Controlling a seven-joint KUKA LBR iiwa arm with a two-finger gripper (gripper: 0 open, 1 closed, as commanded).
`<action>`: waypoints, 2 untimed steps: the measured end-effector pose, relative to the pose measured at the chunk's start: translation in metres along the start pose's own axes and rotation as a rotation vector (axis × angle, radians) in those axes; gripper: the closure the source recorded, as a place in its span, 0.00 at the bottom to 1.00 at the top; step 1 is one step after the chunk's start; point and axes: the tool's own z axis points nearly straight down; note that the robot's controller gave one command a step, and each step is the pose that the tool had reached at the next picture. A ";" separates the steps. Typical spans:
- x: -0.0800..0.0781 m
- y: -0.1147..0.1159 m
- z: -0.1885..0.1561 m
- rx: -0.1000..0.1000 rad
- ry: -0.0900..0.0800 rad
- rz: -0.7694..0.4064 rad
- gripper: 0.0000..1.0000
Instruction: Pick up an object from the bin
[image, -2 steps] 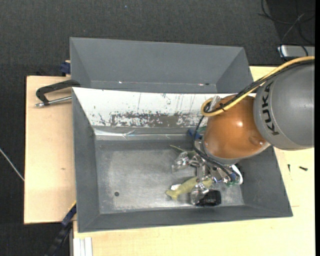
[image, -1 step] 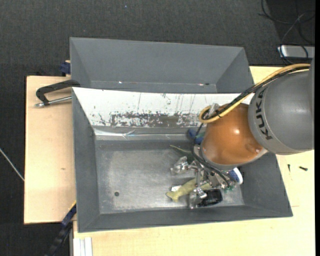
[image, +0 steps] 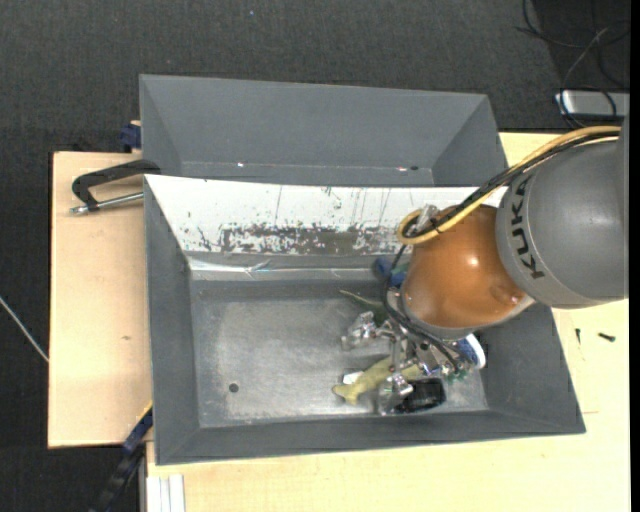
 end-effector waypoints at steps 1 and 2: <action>-0.001 0.000 -0.001 0.001 -0.002 0.000 1.00; -0.003 0.000 -0.029 0.001 -0.003 0.001 1.00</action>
Offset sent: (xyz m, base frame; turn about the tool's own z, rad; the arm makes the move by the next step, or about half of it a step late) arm 0.0000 0.0000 0.0000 0.0000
